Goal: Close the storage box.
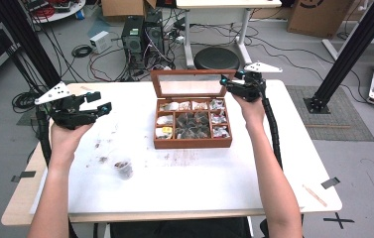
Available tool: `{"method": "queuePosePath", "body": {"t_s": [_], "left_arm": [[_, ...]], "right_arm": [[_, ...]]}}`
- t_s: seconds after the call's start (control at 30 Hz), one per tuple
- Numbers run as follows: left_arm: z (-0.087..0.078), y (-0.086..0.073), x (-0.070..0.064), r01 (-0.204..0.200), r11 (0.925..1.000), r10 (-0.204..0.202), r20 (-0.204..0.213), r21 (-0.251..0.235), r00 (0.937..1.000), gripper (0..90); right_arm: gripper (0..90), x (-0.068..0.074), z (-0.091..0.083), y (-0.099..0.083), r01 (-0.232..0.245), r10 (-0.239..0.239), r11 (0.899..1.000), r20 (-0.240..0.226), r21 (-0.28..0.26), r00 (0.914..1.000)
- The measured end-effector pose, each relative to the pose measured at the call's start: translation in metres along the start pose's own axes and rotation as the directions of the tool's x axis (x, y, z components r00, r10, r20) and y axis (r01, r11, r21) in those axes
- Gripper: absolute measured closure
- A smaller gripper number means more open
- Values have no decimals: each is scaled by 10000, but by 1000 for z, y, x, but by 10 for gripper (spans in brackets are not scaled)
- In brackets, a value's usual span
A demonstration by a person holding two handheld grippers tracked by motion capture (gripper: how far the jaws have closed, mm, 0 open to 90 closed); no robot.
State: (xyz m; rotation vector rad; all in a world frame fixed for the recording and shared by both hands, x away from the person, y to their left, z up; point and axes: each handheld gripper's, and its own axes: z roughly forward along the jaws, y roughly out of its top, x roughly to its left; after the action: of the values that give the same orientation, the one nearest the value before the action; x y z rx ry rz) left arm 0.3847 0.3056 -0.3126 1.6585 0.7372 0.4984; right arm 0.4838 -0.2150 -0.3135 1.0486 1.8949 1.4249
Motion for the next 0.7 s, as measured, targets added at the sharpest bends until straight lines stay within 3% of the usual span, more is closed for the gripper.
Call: {"method": "queuePosePath", "body": {"t_s": [0.43, 0.5, 0.7], "left_arm": [[-4, 2, -3, 3, 10000, -4, -59, -97, 10000, 316], [-5, 2, -3, 14, 9999, -15, -52, -101, 10000, 316], [-3, -1, -5, 103, 9999, -103, 11, -50, 9999, 316]], "right_arm": [[428, 5, -6, 1, 175, -176, 9995, 14, 253, 9998], [430, 6, -7, -3, 245, -246, 9997, 86, 72, 9997], [429, 8, -15, -10, 221, -225, 9994, 151, 249, 9996]]}}
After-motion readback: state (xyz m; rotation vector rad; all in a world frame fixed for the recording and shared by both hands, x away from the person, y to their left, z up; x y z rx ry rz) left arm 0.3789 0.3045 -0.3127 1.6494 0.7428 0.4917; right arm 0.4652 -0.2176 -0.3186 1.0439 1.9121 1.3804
